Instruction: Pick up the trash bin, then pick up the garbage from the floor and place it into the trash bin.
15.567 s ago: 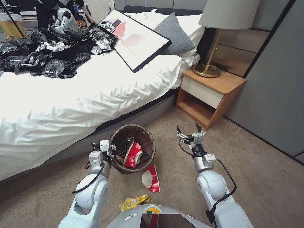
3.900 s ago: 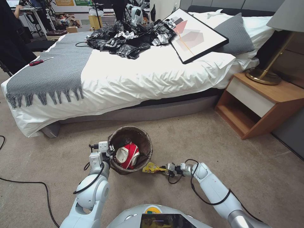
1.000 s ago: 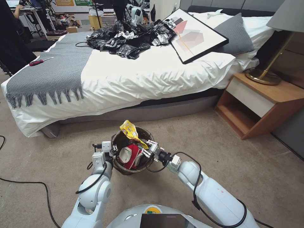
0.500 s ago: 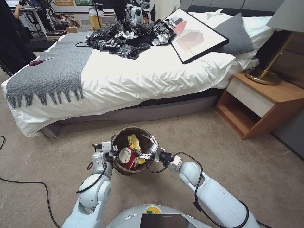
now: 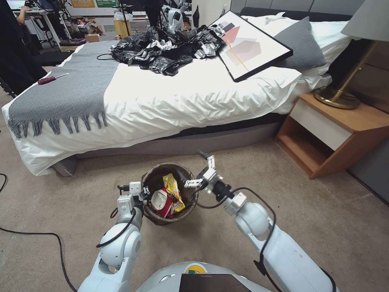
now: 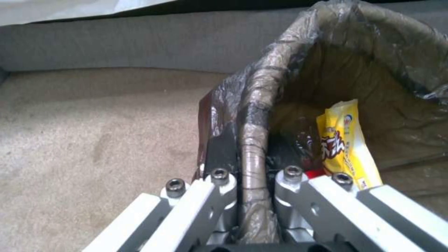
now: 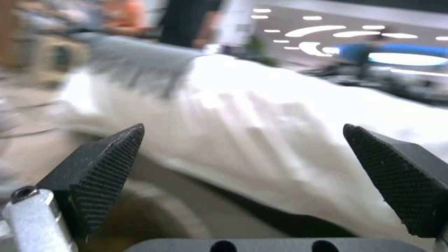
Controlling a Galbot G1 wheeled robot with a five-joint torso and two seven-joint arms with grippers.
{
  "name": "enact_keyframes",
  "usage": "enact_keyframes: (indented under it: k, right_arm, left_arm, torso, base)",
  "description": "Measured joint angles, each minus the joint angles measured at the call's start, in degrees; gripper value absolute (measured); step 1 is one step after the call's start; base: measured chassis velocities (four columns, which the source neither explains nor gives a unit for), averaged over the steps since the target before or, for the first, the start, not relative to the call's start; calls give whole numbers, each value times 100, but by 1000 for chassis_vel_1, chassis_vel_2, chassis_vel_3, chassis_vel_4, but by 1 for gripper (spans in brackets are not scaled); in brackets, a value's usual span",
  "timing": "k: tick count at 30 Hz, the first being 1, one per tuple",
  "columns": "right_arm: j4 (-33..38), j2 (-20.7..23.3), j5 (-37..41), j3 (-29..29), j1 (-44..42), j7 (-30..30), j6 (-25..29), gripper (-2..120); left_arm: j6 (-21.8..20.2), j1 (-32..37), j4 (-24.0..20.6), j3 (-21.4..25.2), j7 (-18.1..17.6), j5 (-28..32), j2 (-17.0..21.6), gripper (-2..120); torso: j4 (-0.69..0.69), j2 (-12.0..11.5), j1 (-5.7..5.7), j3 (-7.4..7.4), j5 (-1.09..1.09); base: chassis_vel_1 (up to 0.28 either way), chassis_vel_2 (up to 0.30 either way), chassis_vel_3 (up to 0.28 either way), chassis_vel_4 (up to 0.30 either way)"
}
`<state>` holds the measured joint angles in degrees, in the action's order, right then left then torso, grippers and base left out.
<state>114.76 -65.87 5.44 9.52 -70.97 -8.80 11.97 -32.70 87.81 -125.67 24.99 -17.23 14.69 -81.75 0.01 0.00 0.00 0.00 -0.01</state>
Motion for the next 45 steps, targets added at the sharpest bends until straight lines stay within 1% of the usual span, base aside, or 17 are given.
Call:
enact_keyframes:
  k: [1,2,3,4,6,7,10,11,14,18,34,45]
  right_arm:
    - [103,-126,-60,202,-171,220,-66,100]
    - [103,-126,-60,202,-171,220,-66,100]
    - [201,-344,-131,526,-460,635,-184,100]
    - [221,-503,-143,736,-658,924,-249,100]
    - [218,-655,-140,917,-846,1165,-298,100]
    - [218,-655,-140,917,-846,1165,-298,100]
    - [114,-960,-50,1219,-1262,1529,-325,100]
    - [114,-960,-50,1219,-1262,1529,-325,100]
    - [-26,-1175,-14,1269,-1514,1601,-257,100]
    - [-144,-1239,-38,1208,-1499,1601,-211,100]
    - [-290,-1191,-48,1126,-1265,1586,-208,100]
    - [-324,-1190,-46,1122,-1229,1570,-208,100]
  left_arm:
    - [5,1,1,6,1,1,7,4]
    - [5,1,1,6,1,1,7,4]
    - [20,-1,2,24,3,-3,12,4]
    - [27,-4,3,35,4,-3,13,4]
    - [35,-6,5,51,4,-6,13,4]
    - [35,-6,5,51,4,-6,13,4]
    - [78,-3,24,73,2,-32,5,4]
    - [78,-3,24,73,2,-32,5,4]
    - [114,0,27,74,1,-37,-2,4]
    - [112,13,-8,62,1,-10,-11,4]
    - [94,38,-130,94,2,20,-27,4]
    - [88,49,-147,99,2,20,-33,4]
  torso:
    - [-2,0,0,0,1]
    - [-2,0,0,0,1]
    - [-2,0,0,0,1]
    - [-2,0,0,0,1]
    - [-4,0,0,0,2]
    - [-4,0,0,0,2]
    - [-3,0,0,0,2]
    - [-3,0,0,0,2]
    - [-1,0,0,0,2]
    - [-1,0,0,0,2]
    - [-1,0,0,0,1]
    - [-1,0,0,0,1]
  base:
    - [0,0,0,0]
    - [0,0,0,0]
    - [0,0,0,0]
    - [0,0,0,0]
    - [0,0,0,0]
    - [0,0,0,0]
    - [0,0,0,0]
    - [0,0,0,0]
    - [0,0,0,0]
    - [0,0,0,0]
    - [17,17,11,17]
    - [83,85,93,81]
